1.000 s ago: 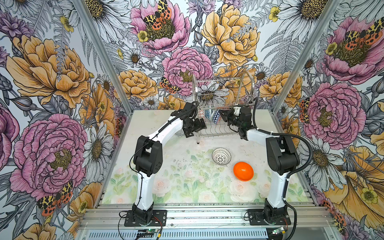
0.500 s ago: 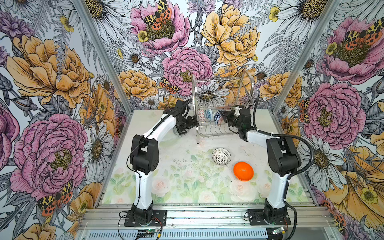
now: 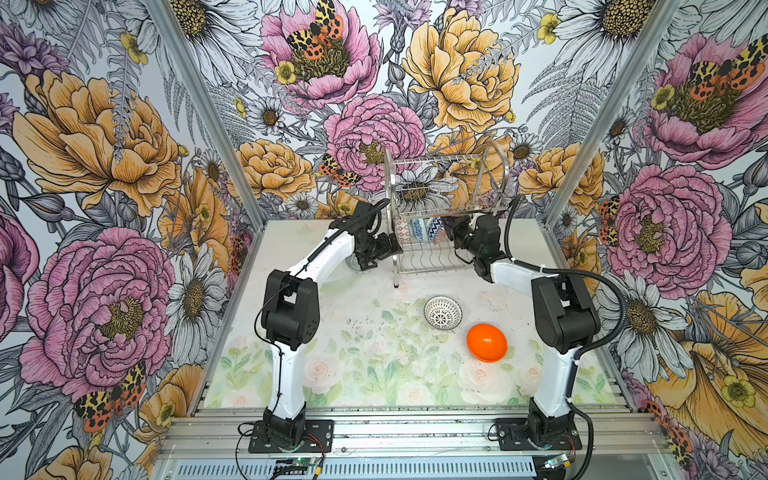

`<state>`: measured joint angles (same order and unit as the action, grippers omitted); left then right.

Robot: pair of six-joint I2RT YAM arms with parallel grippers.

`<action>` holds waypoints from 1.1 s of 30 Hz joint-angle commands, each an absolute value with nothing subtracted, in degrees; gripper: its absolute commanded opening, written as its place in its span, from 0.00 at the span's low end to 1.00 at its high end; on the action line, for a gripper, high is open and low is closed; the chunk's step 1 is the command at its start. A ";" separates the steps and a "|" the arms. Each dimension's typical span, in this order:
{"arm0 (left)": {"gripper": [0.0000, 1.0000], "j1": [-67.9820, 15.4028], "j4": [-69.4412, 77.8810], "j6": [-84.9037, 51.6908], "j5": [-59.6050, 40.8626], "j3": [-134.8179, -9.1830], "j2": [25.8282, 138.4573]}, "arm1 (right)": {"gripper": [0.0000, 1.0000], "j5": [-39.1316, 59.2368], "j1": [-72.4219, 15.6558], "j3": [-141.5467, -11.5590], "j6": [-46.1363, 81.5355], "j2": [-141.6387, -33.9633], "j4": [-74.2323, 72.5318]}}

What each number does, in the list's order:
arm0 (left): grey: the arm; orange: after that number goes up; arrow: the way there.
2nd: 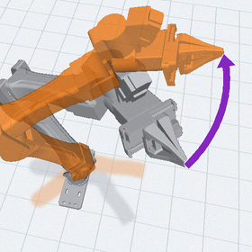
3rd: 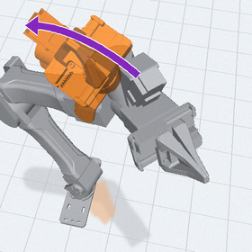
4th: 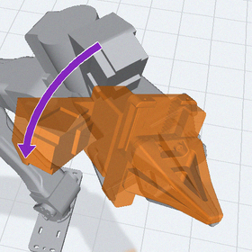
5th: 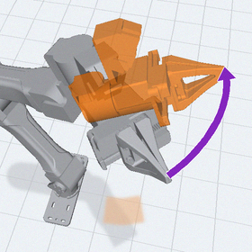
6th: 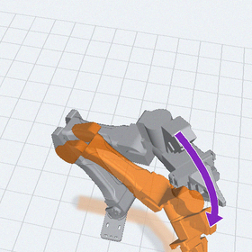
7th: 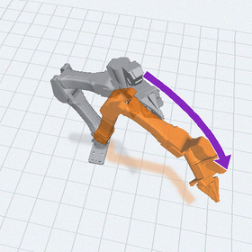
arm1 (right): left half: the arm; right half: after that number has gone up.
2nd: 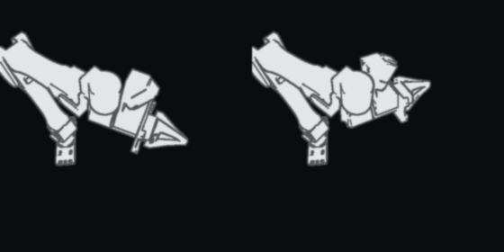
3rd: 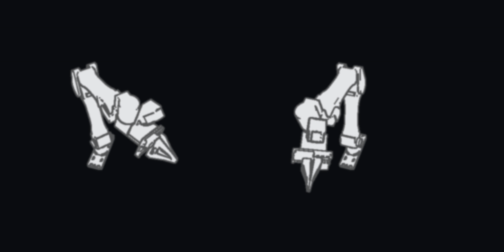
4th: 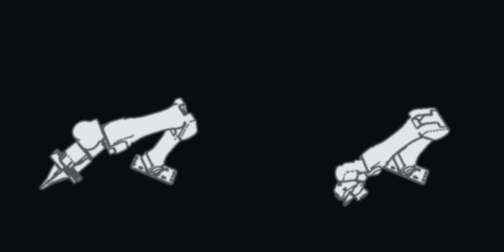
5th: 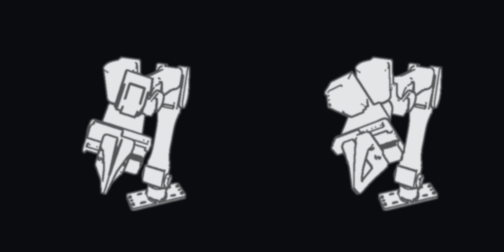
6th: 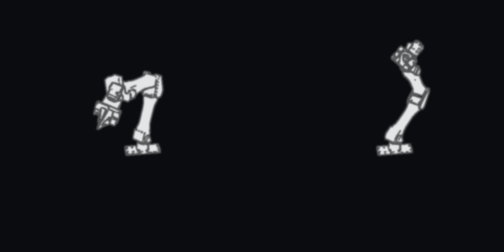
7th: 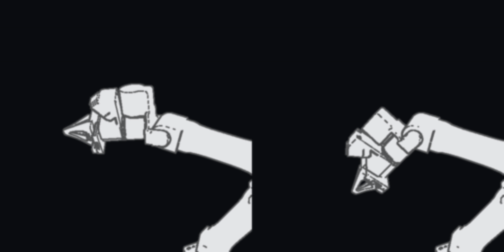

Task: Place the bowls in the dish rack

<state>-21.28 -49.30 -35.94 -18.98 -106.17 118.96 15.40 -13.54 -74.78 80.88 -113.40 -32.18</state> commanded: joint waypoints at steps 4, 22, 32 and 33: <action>0.99 -22.49 -48.65 -34.87 -19.97 -105.65 119.22 | 0.00 7.54 -13.09 -77.73 83.48 -114.15 -38.00; 0.99 -24.24 -48.66 -34.80 -20.15 -105.12 119.02 | 0.00 -3.27 -15.28 -76.81 87.23 -115.29 -33.32; 0.99 -24.51 -48.65 -34.46 -19.70 -102.27 117.49 | 0.00 -3.43 -16.19 -80.03 88.60 -119.71 -35.61; 0.99 -24.50 -48.65 -34.41 -19.69 -101.99 117.27 | 0.00 -3.58 -16.37 -80.29 88.74 -120.17 -36.03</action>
